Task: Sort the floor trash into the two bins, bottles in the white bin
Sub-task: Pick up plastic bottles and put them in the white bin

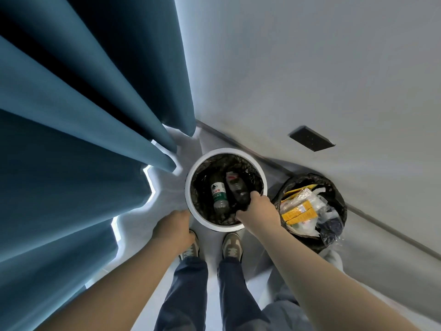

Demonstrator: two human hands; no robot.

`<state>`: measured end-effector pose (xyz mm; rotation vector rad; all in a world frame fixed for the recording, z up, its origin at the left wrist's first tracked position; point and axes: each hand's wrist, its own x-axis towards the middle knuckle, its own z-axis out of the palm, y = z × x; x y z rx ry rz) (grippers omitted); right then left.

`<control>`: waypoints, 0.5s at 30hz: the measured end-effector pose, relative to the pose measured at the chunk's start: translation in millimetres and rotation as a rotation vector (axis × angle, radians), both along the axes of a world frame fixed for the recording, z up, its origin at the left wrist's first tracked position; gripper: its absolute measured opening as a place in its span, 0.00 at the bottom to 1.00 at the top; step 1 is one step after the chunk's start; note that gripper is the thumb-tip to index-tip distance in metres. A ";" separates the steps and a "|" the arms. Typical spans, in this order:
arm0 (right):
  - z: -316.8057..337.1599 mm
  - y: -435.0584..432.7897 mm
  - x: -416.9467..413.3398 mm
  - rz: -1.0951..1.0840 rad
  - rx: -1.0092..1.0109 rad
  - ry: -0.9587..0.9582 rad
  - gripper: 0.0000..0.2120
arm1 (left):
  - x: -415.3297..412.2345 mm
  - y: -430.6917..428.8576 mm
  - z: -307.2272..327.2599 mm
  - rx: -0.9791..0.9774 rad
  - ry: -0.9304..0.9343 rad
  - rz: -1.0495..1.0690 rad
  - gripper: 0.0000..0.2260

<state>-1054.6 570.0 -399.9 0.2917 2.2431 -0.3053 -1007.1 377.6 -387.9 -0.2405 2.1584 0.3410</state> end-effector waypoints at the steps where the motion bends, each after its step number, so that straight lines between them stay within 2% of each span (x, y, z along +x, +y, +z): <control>1: 5.0 -0.2 1.1 0.065 0.007 0.020 0.18 | -0.1 0.0 3.9 0.002 0.007 0.000 0.16; 7: 53.5 3.9 9.2 0.326 0.001 0.074 0.10 | -0.7 3.1 46.5 0.019 0.048 -0.008 0.15; 15: 158.2 12.9 17.3 0.470 -0.054 0.134 0.13 | 6.1 13.9 149.5 0.044 0.121 0.010 0.16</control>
